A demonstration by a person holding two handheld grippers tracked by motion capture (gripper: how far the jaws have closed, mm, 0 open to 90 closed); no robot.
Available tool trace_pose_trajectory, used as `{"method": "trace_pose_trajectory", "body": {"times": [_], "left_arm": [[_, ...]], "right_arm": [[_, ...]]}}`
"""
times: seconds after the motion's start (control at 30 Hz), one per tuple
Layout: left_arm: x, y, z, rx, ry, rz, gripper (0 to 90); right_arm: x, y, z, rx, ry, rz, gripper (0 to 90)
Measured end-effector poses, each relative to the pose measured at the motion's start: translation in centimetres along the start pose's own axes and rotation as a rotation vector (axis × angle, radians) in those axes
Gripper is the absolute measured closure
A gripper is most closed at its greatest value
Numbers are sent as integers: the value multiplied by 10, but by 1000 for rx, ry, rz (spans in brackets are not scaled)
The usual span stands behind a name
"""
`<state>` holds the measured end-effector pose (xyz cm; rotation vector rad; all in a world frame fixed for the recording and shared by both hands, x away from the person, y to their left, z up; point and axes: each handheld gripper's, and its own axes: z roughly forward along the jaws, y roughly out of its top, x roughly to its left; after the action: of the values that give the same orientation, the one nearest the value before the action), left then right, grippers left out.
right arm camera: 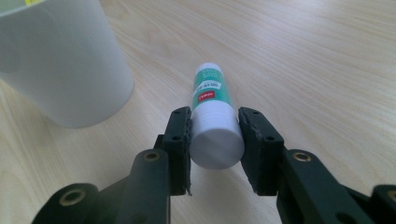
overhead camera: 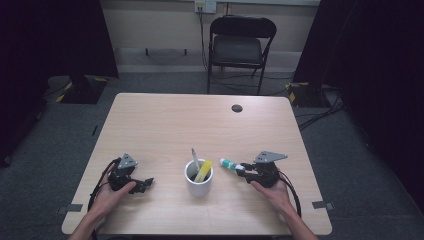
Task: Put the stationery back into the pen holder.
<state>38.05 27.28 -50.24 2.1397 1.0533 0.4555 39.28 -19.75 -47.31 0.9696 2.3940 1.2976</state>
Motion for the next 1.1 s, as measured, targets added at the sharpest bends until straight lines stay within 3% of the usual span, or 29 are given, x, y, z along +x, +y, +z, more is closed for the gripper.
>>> {"method": "trace_pose_trajectory", "body": {"times": [0.3, 0.63, 1.1], "left_arm": [[0, 0, 0, 0, 0, 0, 40], [0, 0, 0, 2, 1, -1, 36], [0, 1, 2, 11, 2, -14, 0]], "right_arm": [[2, 10, -12, -74, 9, 7, 658], [-5, 17, -25, -114, 6, 38, 658], [-5, 23, -30, -104, 2, 68, 658]]}}
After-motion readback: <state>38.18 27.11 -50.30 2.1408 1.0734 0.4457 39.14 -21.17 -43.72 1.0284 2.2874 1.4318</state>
